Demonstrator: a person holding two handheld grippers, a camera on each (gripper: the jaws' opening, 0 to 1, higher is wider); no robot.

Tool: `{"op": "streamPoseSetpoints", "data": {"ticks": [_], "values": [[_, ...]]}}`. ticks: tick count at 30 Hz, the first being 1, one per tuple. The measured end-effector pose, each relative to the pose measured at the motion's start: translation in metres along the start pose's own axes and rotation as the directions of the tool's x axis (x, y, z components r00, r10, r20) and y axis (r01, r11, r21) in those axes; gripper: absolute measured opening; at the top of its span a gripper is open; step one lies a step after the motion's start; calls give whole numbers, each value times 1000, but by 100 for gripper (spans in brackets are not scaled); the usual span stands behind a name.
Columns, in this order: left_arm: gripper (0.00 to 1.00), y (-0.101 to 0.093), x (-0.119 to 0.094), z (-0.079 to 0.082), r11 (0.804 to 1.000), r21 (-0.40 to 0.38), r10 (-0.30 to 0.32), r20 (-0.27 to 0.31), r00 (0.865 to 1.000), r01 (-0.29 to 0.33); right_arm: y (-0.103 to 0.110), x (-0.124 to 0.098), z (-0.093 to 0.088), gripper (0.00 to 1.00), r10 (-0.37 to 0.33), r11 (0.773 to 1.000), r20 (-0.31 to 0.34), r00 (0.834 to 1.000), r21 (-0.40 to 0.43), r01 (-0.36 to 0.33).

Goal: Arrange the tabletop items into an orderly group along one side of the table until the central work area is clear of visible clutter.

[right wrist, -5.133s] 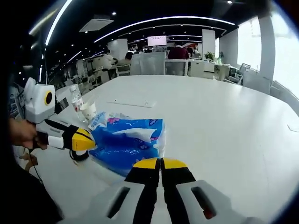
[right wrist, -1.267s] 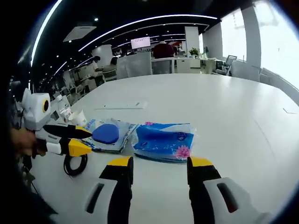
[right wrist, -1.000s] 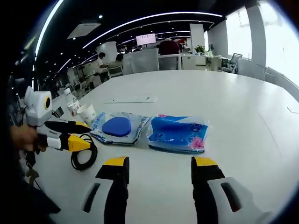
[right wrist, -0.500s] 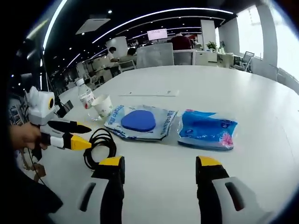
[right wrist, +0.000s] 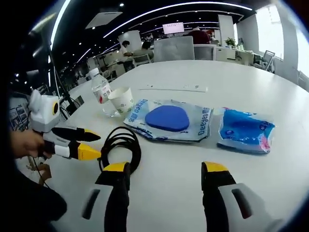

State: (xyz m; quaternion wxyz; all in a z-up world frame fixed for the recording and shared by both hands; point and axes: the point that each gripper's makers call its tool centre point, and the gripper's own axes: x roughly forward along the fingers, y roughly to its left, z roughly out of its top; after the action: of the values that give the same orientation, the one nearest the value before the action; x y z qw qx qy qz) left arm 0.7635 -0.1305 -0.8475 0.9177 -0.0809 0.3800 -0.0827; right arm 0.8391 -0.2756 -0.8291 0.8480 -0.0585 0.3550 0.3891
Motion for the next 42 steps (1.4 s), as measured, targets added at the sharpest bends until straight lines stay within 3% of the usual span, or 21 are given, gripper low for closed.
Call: {"op": "streamPoseSetpoints", "data": {"ticks": [5,11,19,32,38,42], "values": [[39,0,2,-2,999,-30,-13,-2,1000,12,14,10,-1,51,21,1000,-21,1000,-5,-21],[37,0,7,-6,998,-62,-24,-9,1000,24,28,23,-3,48,48,999,-40,998,-11,-49],[33,5,12,-10,996,-87,-19,-15,1000,17,47,35,-12,37,88,995,-81,993,-29,-91],[22,-1,15,-15,989,-149,-24,-19,1000,21,60,54,-20,21,126,992,-112,986,-19,-128],[21,0,16,-15,988,-154,-25,-18,1000,22,55,58,-25,11,88,996,-127,988,-19,-91],[20,1,19,-14,989,-145,-37,-26,999,33,57,58,-26,9,92,996,-135,987,-3,-93]]}}
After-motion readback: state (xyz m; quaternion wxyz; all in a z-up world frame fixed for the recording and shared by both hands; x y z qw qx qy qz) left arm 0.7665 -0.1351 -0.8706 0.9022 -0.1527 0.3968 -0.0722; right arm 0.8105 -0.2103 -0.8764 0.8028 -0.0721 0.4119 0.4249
